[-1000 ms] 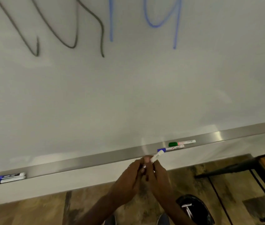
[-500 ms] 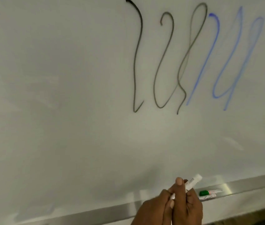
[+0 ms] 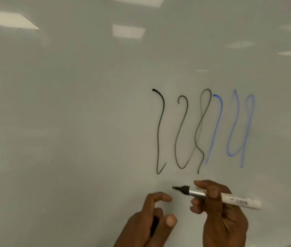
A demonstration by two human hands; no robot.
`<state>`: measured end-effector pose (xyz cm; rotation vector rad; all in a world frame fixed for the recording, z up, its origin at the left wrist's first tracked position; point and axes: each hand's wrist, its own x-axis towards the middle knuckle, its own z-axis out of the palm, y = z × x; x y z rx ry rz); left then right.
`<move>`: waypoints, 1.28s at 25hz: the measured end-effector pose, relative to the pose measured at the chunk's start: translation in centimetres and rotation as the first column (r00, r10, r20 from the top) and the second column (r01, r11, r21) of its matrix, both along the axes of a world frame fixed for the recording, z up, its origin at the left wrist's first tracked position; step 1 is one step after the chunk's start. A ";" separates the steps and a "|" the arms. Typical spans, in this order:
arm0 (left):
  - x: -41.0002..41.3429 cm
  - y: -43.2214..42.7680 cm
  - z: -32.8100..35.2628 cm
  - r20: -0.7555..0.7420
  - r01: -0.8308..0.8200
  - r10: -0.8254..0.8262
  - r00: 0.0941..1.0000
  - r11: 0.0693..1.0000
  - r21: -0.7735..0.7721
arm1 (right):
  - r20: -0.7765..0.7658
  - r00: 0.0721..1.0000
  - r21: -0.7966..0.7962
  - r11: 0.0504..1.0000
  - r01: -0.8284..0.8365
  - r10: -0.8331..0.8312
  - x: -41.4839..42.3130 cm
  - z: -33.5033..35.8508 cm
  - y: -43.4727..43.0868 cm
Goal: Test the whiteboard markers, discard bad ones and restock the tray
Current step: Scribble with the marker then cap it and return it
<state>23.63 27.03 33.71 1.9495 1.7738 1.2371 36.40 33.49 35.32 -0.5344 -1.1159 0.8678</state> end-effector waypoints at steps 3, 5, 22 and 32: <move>-4.6 -1.3 3.7 0.124 -0.228 0.195 0.973 0.896 0.380 | 0.019 0.997 0.211 0.975 -0.073 0.070 -1.3 3.8 0.2; -7.8 -1.8 6.0 0.132 -0.317 0.293 0.947 0.784 0.533 | 0.125 0.992 0.352 0.936 -0.018 -0.028 -3.9 5.9 0.0; -16.5 -0.1 9.5 -0.229 -0.167 0.644 0.730 0.493 0.854 | 0.341 0.776 -0.451 0.817 -0.360 0.530 -4.8 -5.1 4.8; -16.5 -0.3 9.4 -0.170 -0.090 0.576 0.799 0.395 0.914 | 0.256 0.967 0.531 0.836 -0.138 -0.003 -10.7 11.5 1.1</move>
